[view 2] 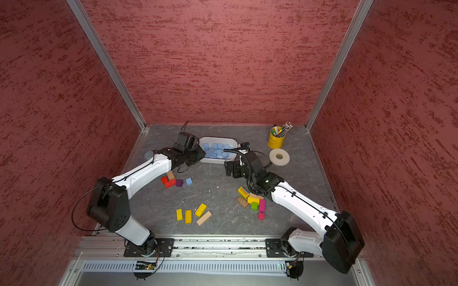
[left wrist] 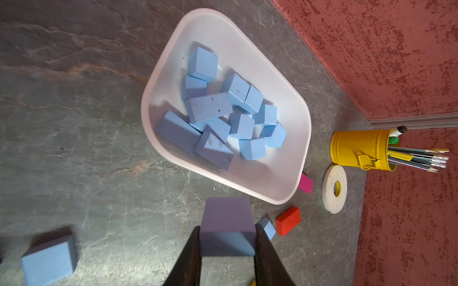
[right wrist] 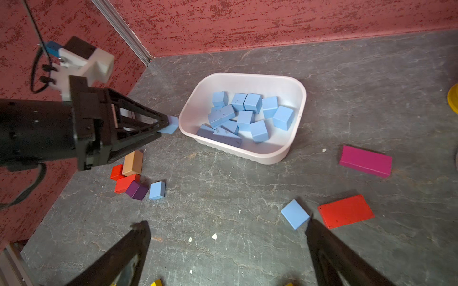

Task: Pick out the blue building blocks
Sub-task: Pick up the building block from the center of the board, then place the building block in the storage box.

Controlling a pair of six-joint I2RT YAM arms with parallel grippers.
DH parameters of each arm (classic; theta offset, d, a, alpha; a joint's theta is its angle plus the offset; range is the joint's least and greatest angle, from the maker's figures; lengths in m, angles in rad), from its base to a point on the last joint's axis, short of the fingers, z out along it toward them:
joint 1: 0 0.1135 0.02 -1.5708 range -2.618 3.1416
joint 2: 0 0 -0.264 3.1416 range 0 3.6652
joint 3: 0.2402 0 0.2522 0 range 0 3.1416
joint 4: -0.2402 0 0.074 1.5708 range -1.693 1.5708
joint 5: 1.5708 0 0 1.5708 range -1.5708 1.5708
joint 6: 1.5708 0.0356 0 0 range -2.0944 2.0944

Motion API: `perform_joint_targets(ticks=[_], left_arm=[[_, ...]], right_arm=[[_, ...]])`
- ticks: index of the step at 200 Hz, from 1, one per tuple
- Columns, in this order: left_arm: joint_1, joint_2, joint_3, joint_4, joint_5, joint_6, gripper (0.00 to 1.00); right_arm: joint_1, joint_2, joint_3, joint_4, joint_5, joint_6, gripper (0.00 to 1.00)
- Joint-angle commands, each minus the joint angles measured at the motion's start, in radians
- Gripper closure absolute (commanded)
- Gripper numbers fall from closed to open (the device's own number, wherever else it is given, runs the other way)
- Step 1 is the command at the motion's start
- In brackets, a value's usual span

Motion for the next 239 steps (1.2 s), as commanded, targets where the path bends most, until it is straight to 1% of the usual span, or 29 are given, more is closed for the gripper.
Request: perform_joint_targets(ticks=[1,35,65,95,140,155,177,193,207,217,239], left_arm=[[-0.005,0.069,0.078,0.037,0.017,0.058,0.8],[-0.007,0.197,0.191,-0.007,0.012,0.112,0.77],[-0.009,0.285,0.259,-0.028,0.036,0.135,0.74],[-0.016,0.336,0.297,-0.044,0.047,0.144,0.71],[-0.021,0.38,0.322,-0.073,0.05,0.146,0.64],[-0.021,0.385,0.323,-0.078,0.054,0.148,0.59],[-0.021,0.381,0.326,-0.081,0.064,0.149,0.46],[-0.019,0.369,0.328,-0.085,0.069,0.151,0.41],[-0.02,0.344,0.326,-0.087,0.074,0.152,0.36],[-0.021,0.319,0.321,-0.087,0.079,0.152,0.31],[-0.02,0.236,0.287,-0.072,0.093,0.15,0.22]], right_arm=[[0.005,-0.021,-0.009,-0.02,0.028,0.002,0.01],[0.005,-0.027,-0.007,-0.029,0.037,0.003,0.01],[0.005,-0.029,-0.008,-0.037,0.042,0.002,0.01],[0.005,-0.034,-0.012,-0.042,0.048,0.005,0.01],[0.005,-0.044,-0.02,-0.046,0.056,0.008,0.01],[0.005,-0.046,-0.021,-0.049,0.056,0.009,0.01],[0.005,-0.048,-0.023,-0.051,0.059,0.01,0.01],[0.005,-0.05,-0.023,-0.052,0.057,0.012,0.01],[0.005,-0.052,-0.023,-0.054,0.059,0.013,0.01],[0.005,-0.054,-0.025,-0.055,0.062,0.013,0.01],[0.005,-0.057,-0.025,-0.058,0.064,0.014,0.01]])
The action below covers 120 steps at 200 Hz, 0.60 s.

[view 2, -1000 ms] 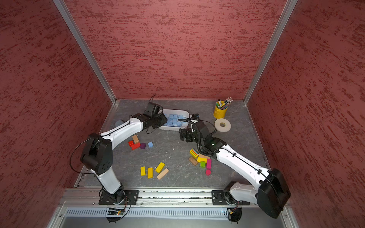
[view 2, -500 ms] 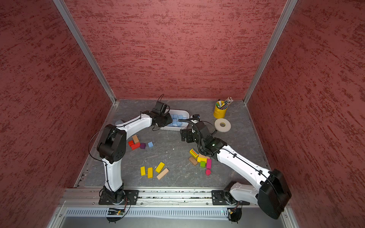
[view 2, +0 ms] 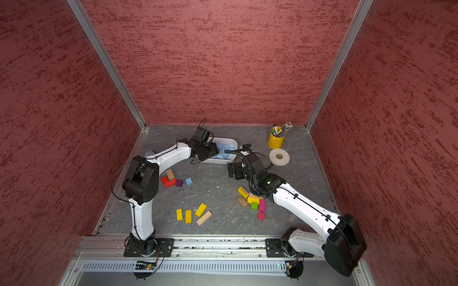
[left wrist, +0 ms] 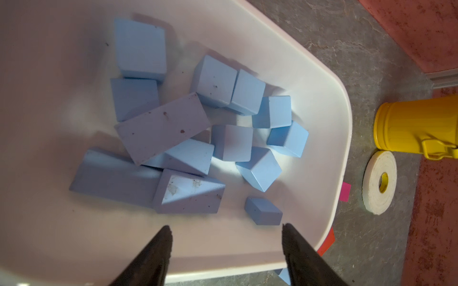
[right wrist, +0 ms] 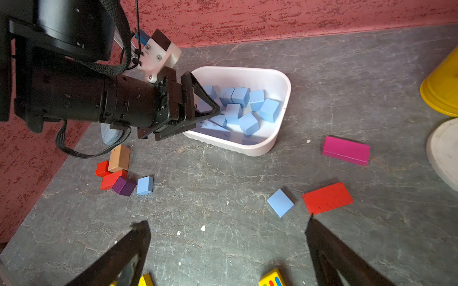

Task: Pick out the blue building blocks
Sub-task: Place the building block in the storage box.

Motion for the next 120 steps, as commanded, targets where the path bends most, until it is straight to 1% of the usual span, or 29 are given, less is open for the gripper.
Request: perform_joint_targets(ticks=[1,22,44,74,96,120], left_arm=[[-0.003,-0.116,-0.02,0.007,0.02,0.005,0.21],[-0.004,-0.221,-0.084,0.039,0.035,0.0,0.15],[-0.003,-0.333,-0.146,0.057,0.046,-0.004,0.12],[-0.002,-0.476,-0.213,0.046,0.058,0.002,0.06],[-0.002,-0.564,-0.244,0.017,0.071,0.034,0.0],[0.005,-0.633,-0.257,-0.049,0.082,0.082,0.0]], right_arm=[[0.005,-0.025,-0.01,-0.007,0.027,0.012,0.01],[0.005,-0.023,-0.012,-0.007,0.028,0.015,0.01],[0.005,-0.017,-0.011,-0.007,0.028,0.017,0.01],[0.005,-0.016,-0.008,-0.019,0.033,0.017,0.01],[0.005,-0.017,-0.007,-0.03,0.038,0.019,0.01],[0.005,-0.016,-0.007,-0.041,0.038,0.022,0.01]])
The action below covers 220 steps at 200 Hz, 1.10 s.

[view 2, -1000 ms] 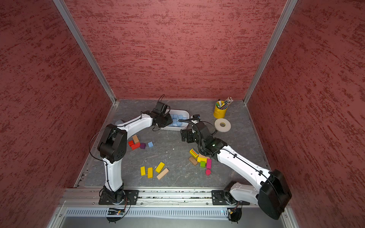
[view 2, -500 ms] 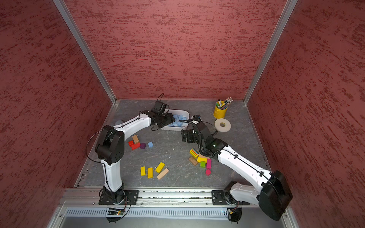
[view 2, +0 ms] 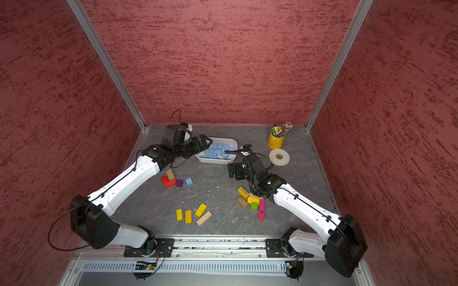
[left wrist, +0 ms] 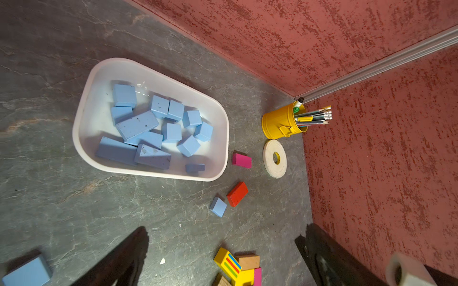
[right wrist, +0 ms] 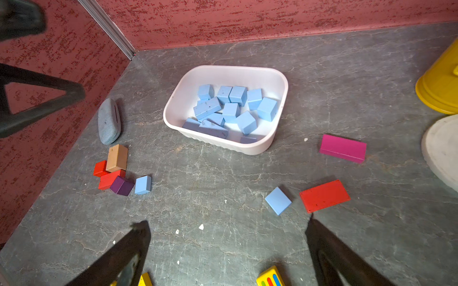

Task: Pick out the blue building blocks
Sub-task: Place the building block in the storage box, then pick up the building block from the center of the board.

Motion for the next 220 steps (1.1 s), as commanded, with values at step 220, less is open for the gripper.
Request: perform_joint_targets(ticks=[220], left_arm=[[0.199,-0.365,-0.339,-0.1,0.382,0.646,0.0]], right_arm=[[0.0,0.337,0.071,-0.155,0.026,0.073,0.07]])
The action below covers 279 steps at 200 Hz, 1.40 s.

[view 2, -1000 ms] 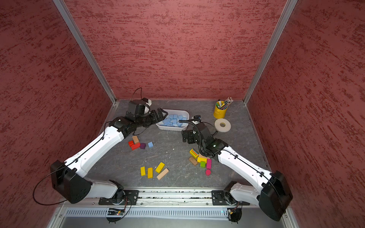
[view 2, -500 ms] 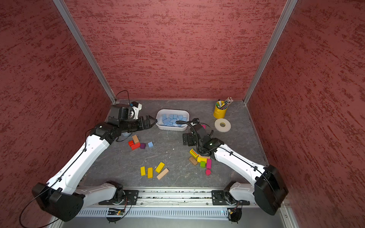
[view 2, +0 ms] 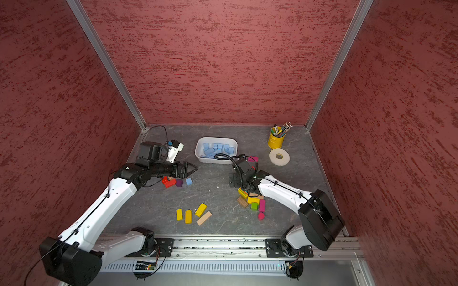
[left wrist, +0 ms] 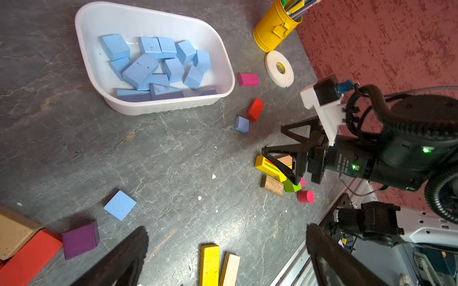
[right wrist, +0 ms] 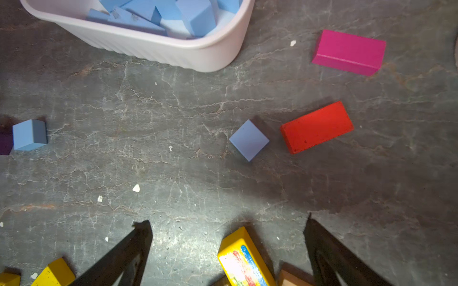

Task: Pick out the blue building blocks
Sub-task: Pick up the building block from the center of the board.

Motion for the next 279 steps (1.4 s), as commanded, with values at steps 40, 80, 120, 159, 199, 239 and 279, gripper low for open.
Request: perform_joint_targets(ticks=[40,80,120,159,199,239,279], left_arm=[[0.003,-0.085,-0.09,0.136,0.0,0.101,0.0],[0.003,-0.124,-0.103,0.138,-0.014,0.105,0.0],[0.001,-0.15,-0.114,0.131,-0.026,0.114,0.0],[0.001,-0.167,-0.119,0.13,-0.033,0.123,0.0],[0.003,-0.174,-0.123,0.13,-0.036,0.125,0.0],[0.004,-0.178,-0.126,0.13,-0.036,0.124,0.0],[0.004,-0.183,-0.128,0.131,-0.04,0.125,0.0]], right_arm=[[-0.006,0.135,0.085,-0.013,0.026,0.08,0.15],[-0.017,0.227,0.13,-0.004,0.043,0.16,0.22],[-0.028,0.278,0.152,0.012,0.059,0.275,0.25],[-0.036,0.275,0.146,0.033,0.093,0.392,0.26],[-0.04,0.291,0.172,0.02,0.129,0.457,0.31],[-0.048,0.332,0.223,-0.015,0.149,0.486,0.34],[-0.051,0.366,0.263,-0.062,0.182,0.514,0.41]])
